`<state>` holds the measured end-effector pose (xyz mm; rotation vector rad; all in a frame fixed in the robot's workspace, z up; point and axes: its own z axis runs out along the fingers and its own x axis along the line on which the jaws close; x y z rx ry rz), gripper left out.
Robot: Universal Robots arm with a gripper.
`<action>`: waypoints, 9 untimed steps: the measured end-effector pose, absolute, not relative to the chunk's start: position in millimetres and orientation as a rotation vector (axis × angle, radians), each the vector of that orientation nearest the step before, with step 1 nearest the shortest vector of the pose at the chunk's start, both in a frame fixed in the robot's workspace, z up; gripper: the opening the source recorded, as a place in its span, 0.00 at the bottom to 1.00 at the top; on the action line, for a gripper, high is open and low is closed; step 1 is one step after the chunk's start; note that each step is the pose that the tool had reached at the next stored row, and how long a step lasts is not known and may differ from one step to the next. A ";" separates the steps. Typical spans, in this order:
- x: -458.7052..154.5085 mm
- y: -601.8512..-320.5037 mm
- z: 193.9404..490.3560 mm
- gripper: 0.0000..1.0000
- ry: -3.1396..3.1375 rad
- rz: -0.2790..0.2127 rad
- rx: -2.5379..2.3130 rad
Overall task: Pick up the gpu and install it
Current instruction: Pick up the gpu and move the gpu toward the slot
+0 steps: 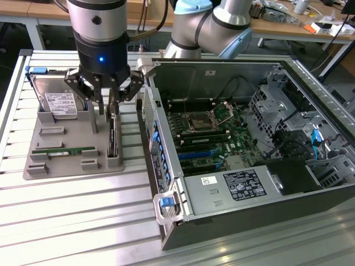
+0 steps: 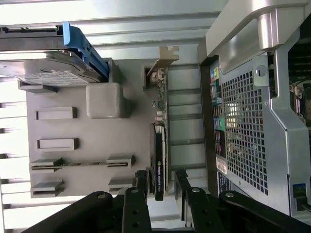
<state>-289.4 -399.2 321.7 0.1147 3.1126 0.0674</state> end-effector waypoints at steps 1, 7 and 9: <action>-289.4 -399.2 321.4 0.36 3.113 0.067 0.115; -289.4 -399.1 316.2 0.36 3.113 0.067 0.115; -289.4 -399.1 315.1 0.36 3.113 0.067 0.115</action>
